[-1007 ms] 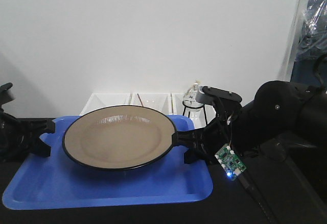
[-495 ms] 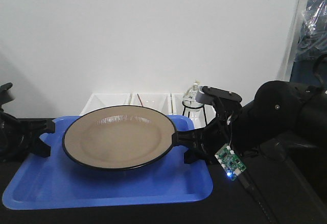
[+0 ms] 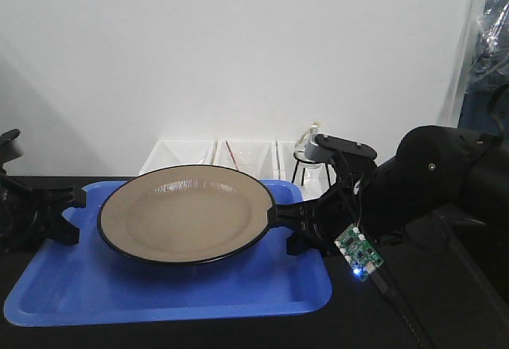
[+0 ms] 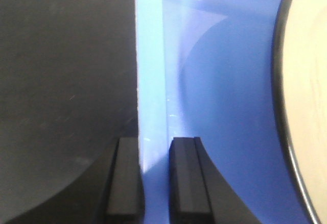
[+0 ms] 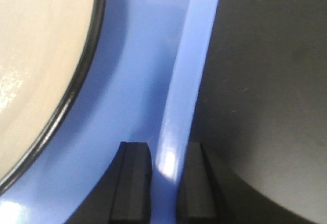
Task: Place disk in tray to left cabinet
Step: 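Hold the tray level with both grippers while the base drives away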
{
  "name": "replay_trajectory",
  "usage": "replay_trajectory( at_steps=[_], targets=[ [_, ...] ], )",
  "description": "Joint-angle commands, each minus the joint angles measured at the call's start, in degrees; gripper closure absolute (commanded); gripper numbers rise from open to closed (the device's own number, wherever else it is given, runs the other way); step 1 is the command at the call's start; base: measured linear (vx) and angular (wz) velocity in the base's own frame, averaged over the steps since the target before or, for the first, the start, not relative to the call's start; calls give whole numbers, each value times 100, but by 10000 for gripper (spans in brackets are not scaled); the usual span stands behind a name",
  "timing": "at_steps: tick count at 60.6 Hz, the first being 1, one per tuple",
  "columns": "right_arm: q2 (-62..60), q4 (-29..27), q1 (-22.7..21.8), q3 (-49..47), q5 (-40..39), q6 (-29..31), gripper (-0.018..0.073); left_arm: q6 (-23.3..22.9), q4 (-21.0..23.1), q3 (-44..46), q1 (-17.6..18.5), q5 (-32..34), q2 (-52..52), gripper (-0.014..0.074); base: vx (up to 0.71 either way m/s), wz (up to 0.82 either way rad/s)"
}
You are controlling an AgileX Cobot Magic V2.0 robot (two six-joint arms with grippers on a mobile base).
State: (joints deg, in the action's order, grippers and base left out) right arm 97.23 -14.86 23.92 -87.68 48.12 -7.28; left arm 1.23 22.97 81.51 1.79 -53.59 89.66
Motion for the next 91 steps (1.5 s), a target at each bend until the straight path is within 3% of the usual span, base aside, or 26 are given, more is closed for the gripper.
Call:
replay_trajectory(
  at_steps=[1,91],
  targets=[
    [-318,-489,116,-247,-516,178,565,-82,723,247,124,303,-274,597,-9,17],
    [-318,-489,116,-247,-526,178,565,-82,723,247,124,303,-274,597,-11,37]
  ],
)
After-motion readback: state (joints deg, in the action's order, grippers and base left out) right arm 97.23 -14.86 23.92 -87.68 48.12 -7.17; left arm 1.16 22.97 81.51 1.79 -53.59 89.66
